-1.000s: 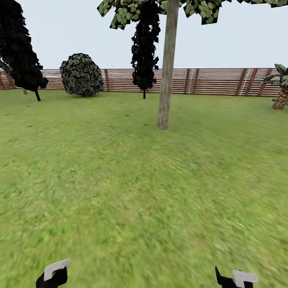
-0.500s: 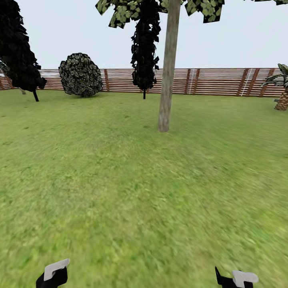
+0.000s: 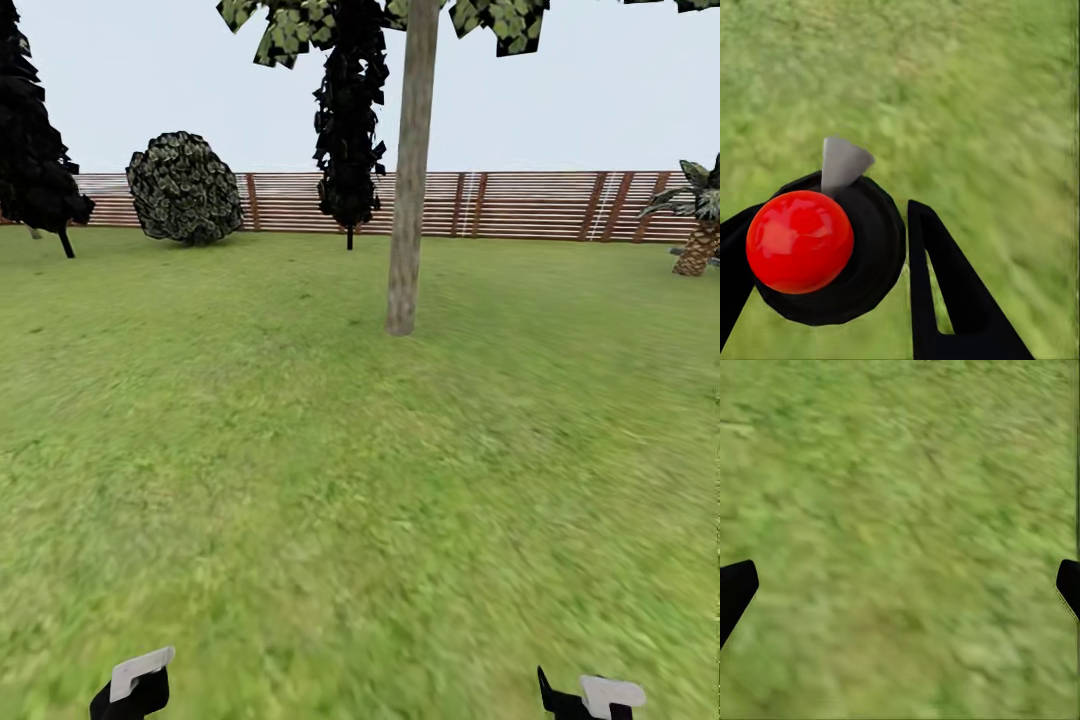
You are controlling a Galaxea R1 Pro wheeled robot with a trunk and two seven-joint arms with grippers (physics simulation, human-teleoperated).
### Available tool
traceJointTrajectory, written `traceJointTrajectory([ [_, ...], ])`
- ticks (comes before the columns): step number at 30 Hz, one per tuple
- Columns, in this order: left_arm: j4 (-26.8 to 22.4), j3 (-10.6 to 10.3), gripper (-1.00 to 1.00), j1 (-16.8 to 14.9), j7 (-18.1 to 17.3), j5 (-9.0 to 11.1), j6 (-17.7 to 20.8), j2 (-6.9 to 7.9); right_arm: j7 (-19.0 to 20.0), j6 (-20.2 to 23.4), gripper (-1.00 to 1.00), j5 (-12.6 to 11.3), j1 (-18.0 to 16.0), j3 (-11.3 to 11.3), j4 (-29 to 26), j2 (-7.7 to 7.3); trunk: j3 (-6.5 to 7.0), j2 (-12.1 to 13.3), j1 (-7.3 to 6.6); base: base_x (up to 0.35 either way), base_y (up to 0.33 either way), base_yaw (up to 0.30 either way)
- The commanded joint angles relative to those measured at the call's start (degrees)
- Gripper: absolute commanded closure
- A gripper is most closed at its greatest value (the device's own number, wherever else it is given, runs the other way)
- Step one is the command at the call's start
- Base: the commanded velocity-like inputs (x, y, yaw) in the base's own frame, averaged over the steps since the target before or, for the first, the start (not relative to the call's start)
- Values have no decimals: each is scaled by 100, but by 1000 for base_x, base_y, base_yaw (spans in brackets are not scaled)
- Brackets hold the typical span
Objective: In the garden, pick up the pesticide atomizer on the floor and spray pesticide onto both trees until each tree trunk is fully covered.
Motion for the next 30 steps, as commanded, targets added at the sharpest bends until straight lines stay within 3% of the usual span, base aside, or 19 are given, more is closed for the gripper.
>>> traceJointTrajectory([
  [1,0,-9,100,-1,11,26,-16,-1,1,-19,-100,-31,-5,7,6,0,-2,-2,3,338,0,-242],
  [7,0,-9,100,-1,11,32,-16,-1,-11,-19,-100,-31,-5,7,6,0,5,-2,3,338,0,-156],
  [30,0,-18,100,-1,11,30,-16,-4,-17,-19,-100,-31,-5,7,9,0,5,-2,3,338,0,-4],
])
